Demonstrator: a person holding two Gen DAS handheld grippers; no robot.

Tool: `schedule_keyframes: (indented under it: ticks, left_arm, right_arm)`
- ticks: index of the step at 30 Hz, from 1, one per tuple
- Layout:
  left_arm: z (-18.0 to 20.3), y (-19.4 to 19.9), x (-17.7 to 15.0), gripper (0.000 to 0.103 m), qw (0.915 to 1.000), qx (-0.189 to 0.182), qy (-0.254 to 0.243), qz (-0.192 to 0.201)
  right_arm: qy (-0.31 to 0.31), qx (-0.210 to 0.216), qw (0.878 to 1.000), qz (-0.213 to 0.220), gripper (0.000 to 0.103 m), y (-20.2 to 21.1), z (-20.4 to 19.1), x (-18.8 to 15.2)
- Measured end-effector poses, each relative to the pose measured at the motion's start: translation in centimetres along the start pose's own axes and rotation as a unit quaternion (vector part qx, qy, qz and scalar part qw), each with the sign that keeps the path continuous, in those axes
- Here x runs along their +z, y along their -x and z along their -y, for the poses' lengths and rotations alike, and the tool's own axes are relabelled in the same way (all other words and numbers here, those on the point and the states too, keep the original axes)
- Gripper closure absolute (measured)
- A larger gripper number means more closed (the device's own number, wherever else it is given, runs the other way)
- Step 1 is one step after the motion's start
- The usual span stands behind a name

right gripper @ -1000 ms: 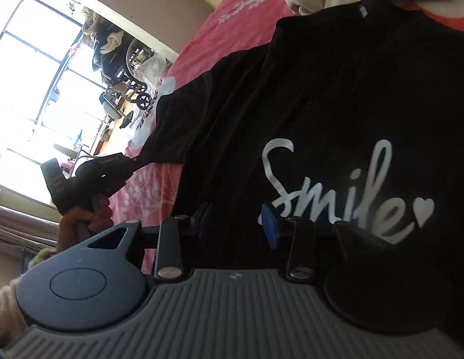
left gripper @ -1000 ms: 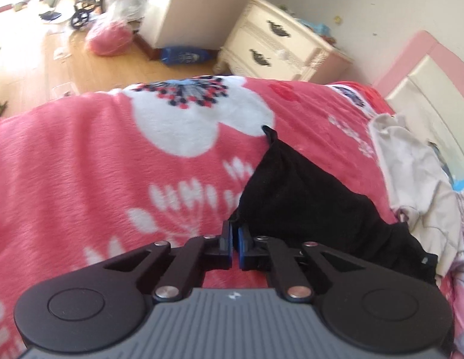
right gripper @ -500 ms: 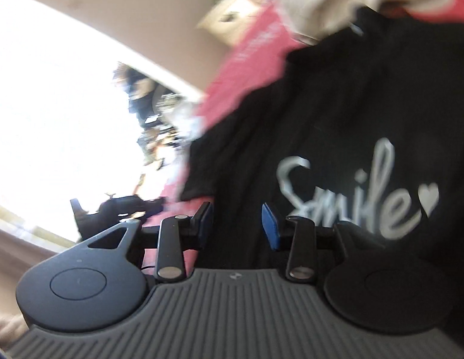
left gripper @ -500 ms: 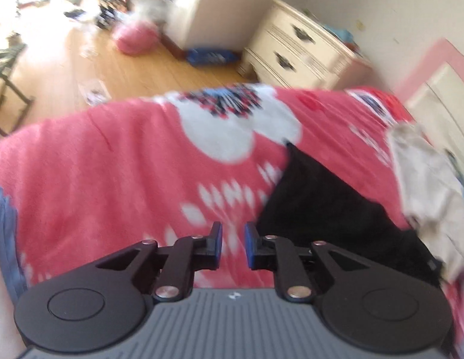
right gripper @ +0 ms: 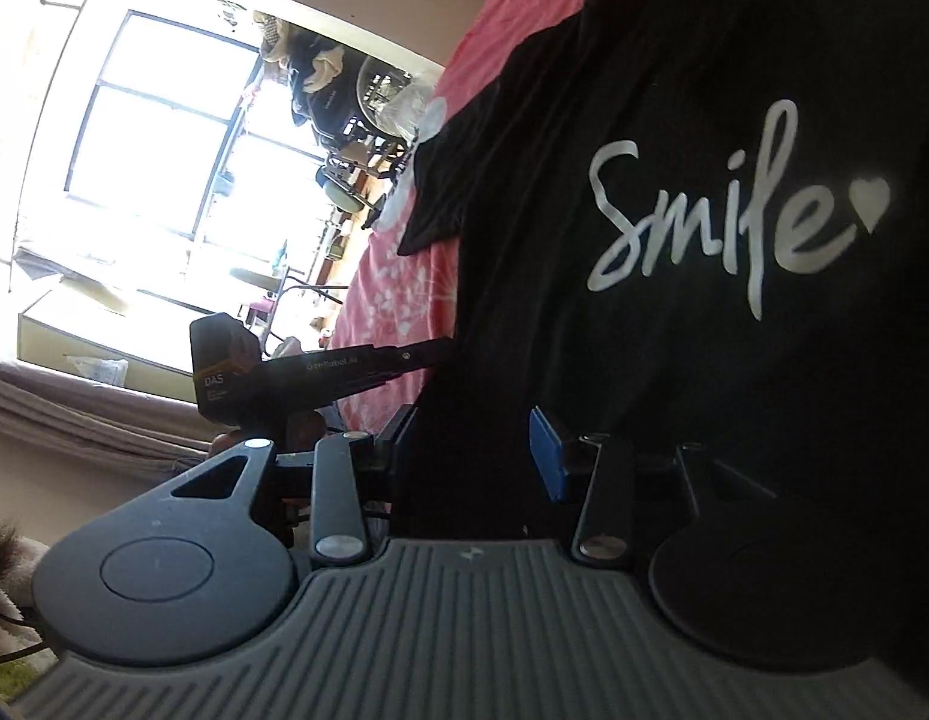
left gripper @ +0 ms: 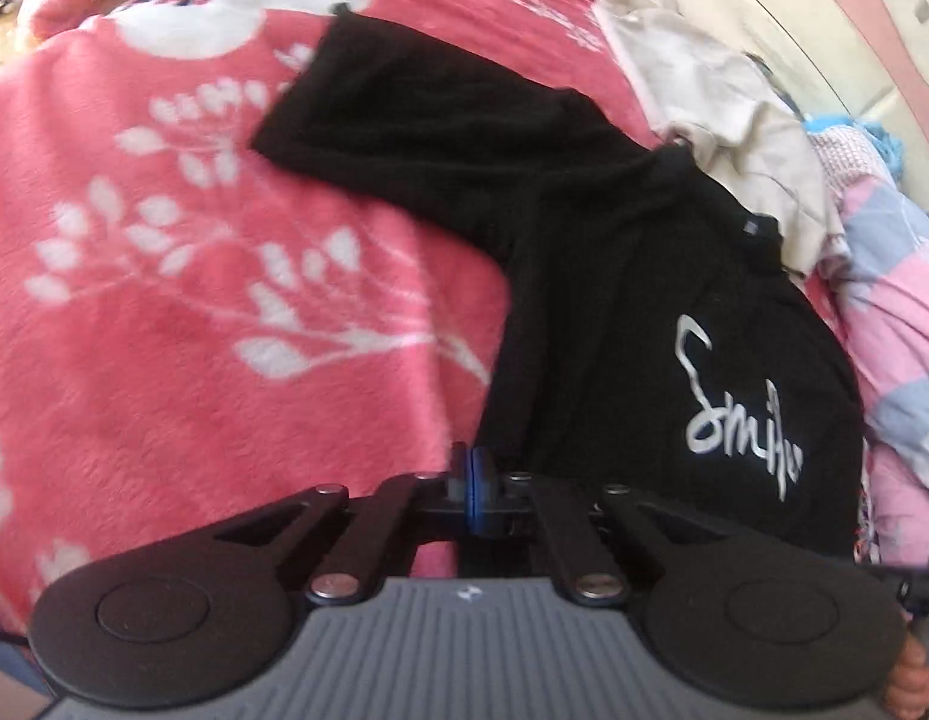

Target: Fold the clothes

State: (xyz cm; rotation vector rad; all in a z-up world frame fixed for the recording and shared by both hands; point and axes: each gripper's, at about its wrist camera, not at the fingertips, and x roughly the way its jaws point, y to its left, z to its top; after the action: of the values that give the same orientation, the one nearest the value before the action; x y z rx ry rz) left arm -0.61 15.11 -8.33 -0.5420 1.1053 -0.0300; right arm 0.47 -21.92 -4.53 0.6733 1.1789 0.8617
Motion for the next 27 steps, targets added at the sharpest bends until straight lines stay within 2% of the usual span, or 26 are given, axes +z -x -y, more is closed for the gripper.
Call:
schedule_keyframes:
  ticks: [3, 5, 10, 11, 13, 14, 16, 20, 24, 27]
  left_arm:
    - [-0.9, 0.4, -0.2, 0.103, 0.9995, 0.006, 0.029, 0.011]
    - [-0.6, 0.5, -0.4, 0.102, 0.9995, 0.013, 0.023, 0.017]
    - [1.3, 2.1, -1.1, 0.1, 0.9951, 0.065, -0.039, 0.064]
    - [1.8, 2.6, -1.2, 0.094, 0.9937, 0.068, -0.05, 0.074]
    - [2.6, 3.5, -1.7, 0.087, 0.9923, 0.052, -0.08, 0.08]
    - [3.0, 4.0, -1.9, 0.078, 0.9912, 0.042, -0.095, 0.082]
    - [4.0, 4.2, -2.8, 0.066, 0.9896, 0.0, -0.129, 0.064]
    - [6.1, 3.7, -5.0, 0.065, 0.9789, -0.051, -0.195, 0.036]
    - [7.4, 2.0, -7.2, 0.065, 0.9637, -0.048, -0.262, -0.012]
    - [7.3, 2.0, -8.0, 0.065, 0.9512, -0.038, -0.305, -0.028]
  right_arm:
    - [0.006, -0.03, 1.0, 0.005, 0.063, 0.7, 0.4, -0.6]
    - [0.006, -0.049, 0.999, 0.012, 0.063, 1.3, 0.6, -0.9]
    - [0.026, -0.106, 0.993, 0.045, 0.063, 3.1, 0.1, -1.5]
    - [0.036, -0.115, 0.991, 0.052, 0.063, 3.5, -0.2, -1.8]
    - [0.066, -0.142, 0.986, 0.058, 0.063, 4.0, -0.7, -2.6]
    - [0.084, -0.159, 0.982, 0.06, 0.063, 4.1, -1.0, -3.1]
    - [0.119, -0.193, 0.972, 0.063, 0.063, 4.4, -1.5, -4.0]
    - [0.16, -0.265, 0.949, 0.062, 0.063, 5.6, -1.3, -6.1]
    - [0.182, -0.324, 0.928, 0.029, 0.063, 6.5, -0.3, -9.1]
    - [0.202, -0.345, 0.917, -0.008, 0.063, 7.6, 0.2, -12.2]
